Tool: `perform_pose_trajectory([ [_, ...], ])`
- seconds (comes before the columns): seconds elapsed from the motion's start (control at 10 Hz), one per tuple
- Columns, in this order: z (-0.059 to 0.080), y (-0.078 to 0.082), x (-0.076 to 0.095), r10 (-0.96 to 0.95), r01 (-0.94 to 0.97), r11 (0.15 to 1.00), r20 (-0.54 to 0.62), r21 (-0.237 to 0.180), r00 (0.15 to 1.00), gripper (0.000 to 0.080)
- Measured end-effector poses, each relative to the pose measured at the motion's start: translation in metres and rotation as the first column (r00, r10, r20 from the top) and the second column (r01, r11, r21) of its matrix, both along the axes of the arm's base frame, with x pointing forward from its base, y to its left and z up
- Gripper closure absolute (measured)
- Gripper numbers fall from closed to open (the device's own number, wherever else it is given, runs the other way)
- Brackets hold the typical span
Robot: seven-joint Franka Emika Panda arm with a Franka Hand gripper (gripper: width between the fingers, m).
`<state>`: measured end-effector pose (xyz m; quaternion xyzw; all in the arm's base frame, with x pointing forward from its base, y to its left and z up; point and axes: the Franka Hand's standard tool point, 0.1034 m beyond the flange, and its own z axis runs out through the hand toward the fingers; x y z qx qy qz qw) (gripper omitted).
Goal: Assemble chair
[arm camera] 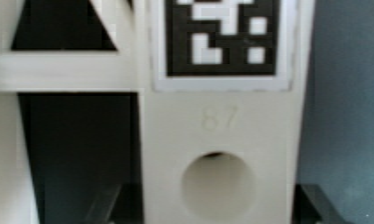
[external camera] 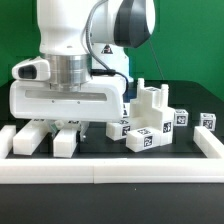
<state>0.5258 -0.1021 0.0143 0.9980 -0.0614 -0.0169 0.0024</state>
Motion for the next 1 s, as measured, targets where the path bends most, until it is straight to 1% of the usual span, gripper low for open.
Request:
perform_pose_trajectory([
  [0.4, 0.038, 0.001, 0.003, -0.015, 0.016, 0.999, -0.008, 0.039, 1.0, 0.0511],
  [0.6, 0.064, 0.006, 0.011, -0.018, 0.017, 0.998, 0.011, 0.055, 1.0, 0.0511],
  [0.7, 0.071, 0.01, 0.014, -0.032, 0.031, 0.998, 0.021, 0.055, 0.999, 0.0511],
  [0.9, 0.066, 0.012, 0.015, -0.028, 0.026, 0.998, 0.024, 0.051, 0.999, 0.0511],
  [1.0, 0.066, 0.012, 0.015, -0.028, 0.026, 0.998, 0.024, 0.051, 0.999, 0.0511],
])
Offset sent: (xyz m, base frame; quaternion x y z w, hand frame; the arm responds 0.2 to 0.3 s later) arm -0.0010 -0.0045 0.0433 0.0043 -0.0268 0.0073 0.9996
